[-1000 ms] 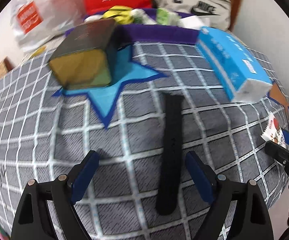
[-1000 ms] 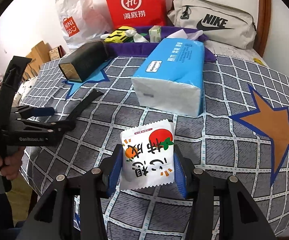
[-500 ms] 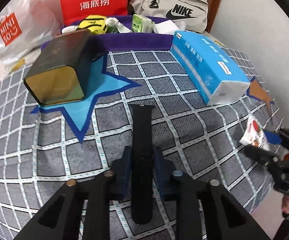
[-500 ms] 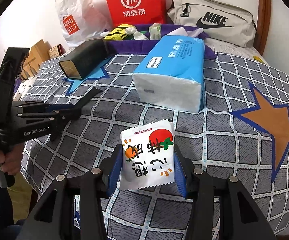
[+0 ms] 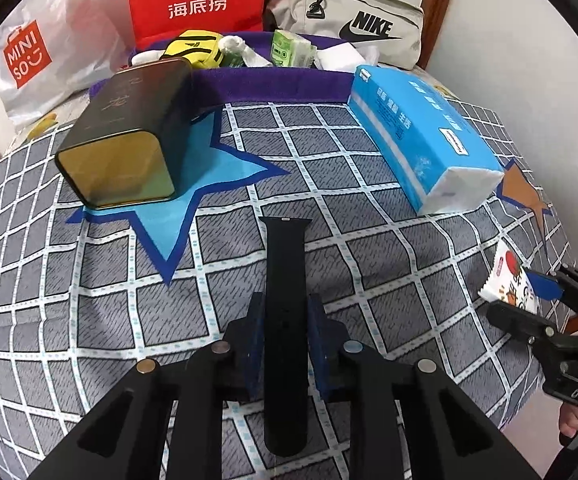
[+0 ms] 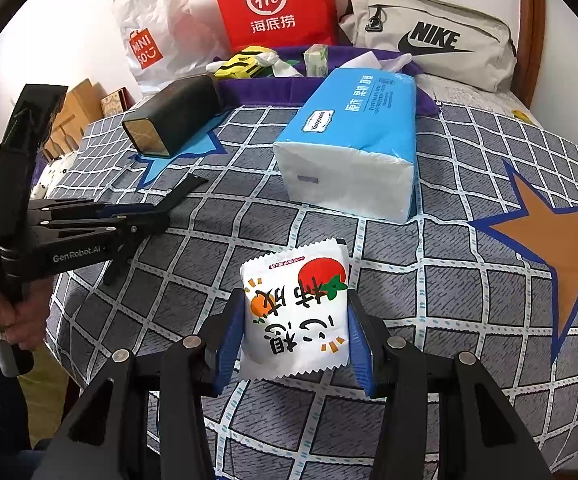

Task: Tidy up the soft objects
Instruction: 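Grasp the black watch strap with the left tool while the right tool holds the sachet, then carry the sachet and black strap over the purple towel with both tools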

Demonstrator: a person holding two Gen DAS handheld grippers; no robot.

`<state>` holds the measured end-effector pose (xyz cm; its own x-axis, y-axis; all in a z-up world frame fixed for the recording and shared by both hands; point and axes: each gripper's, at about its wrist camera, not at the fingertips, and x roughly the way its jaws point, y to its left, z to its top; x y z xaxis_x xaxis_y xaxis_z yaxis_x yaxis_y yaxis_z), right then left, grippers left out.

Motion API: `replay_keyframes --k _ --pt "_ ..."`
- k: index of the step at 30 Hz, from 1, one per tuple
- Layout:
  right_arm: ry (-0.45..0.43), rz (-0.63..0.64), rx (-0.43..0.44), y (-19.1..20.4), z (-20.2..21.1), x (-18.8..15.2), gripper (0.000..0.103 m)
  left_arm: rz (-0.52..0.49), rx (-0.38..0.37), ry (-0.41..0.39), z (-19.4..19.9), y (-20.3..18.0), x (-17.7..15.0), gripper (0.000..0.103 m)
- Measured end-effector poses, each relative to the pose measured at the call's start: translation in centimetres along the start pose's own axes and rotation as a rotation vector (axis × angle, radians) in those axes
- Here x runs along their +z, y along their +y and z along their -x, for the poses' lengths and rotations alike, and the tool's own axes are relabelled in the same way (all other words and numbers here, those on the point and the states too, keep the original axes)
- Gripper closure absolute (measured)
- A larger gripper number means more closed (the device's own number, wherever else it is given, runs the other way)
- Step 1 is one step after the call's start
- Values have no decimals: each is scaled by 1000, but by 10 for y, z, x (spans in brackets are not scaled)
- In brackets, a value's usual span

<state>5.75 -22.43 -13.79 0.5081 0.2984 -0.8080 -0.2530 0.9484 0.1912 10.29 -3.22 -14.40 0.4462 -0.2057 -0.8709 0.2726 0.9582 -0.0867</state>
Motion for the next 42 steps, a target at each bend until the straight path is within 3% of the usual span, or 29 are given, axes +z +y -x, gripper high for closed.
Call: replay_keyframes --k 25,42 --pt "-80 -15 -23 -5 23 26 56 48 -16 -100 37 20 16 83" --pt "-139 3 -46 -6 29 76 55 52 -42 -173 59 37 53 83"
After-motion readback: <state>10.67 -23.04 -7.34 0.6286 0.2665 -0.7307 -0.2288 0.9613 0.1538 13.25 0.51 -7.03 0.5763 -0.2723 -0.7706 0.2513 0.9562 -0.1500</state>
